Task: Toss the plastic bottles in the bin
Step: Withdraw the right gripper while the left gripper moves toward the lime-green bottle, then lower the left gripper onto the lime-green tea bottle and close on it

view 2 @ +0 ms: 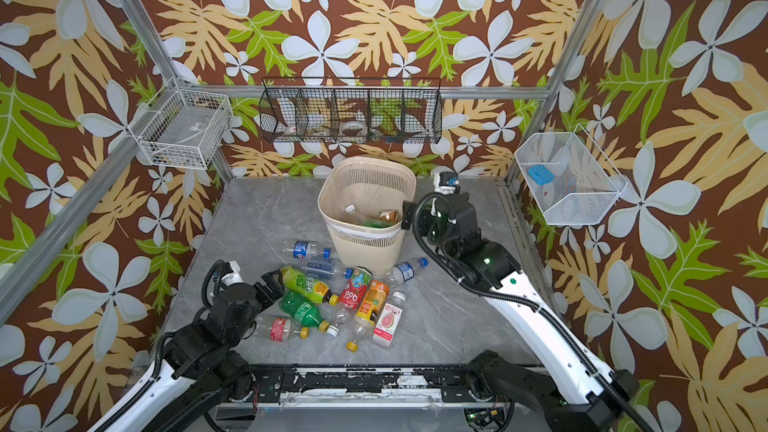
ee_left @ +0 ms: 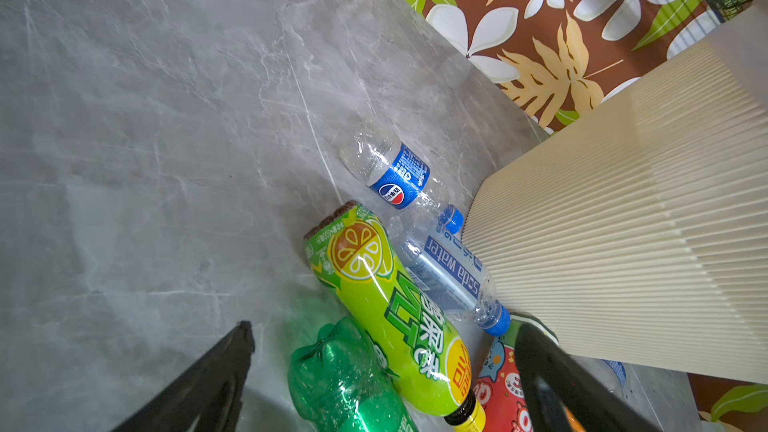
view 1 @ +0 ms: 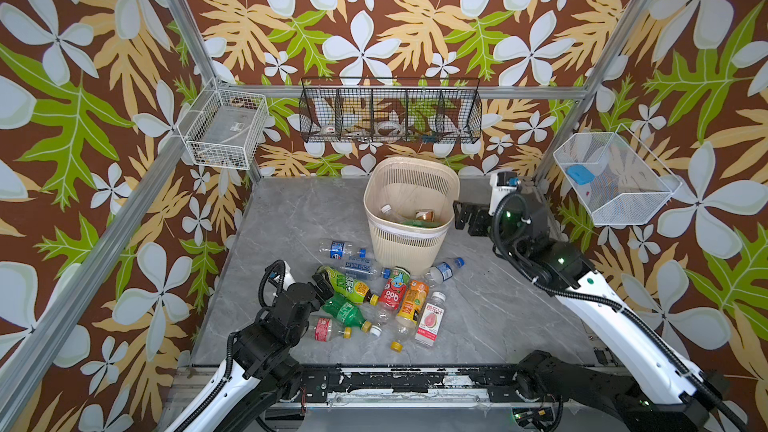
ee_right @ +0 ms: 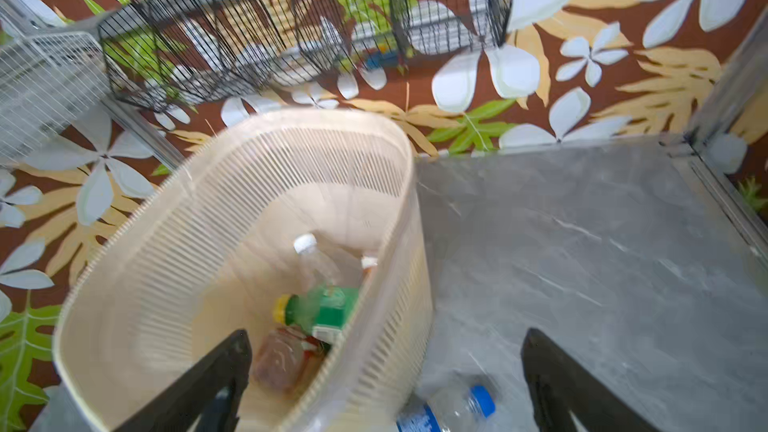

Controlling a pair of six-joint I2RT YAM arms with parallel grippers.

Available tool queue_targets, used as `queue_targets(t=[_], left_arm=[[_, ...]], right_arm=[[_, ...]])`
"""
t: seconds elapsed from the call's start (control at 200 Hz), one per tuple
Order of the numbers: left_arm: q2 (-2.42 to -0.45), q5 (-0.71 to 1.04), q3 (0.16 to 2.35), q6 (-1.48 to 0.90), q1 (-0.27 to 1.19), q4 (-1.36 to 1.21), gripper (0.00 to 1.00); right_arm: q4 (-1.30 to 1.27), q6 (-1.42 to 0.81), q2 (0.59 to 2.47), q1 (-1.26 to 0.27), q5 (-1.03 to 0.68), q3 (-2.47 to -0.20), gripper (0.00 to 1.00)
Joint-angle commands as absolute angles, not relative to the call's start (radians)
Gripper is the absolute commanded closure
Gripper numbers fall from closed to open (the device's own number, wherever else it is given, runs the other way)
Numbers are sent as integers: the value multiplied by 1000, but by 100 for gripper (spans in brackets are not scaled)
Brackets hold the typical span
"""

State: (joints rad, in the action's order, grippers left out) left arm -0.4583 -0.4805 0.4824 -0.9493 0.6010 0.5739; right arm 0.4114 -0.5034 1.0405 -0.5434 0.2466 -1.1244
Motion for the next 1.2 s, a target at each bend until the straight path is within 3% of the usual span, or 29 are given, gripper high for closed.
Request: queue_targets(t=[0.0,0.375,0.646,1.196], left_arm=[[-482,-431,474,-983,600,537,1],[-672,-344,468,-982,579,446,3],[-736,-133,419,-950,406,293,8],[-916,-109,398,-971,391,165,9]], right_arm=[[406,-565,965,-540,295,-1020,0],[401,-570,905,-538,304,-947,1],[394,-555,907,-538,302,-931,0],[378,-546,899,-538,325,-899,0]])
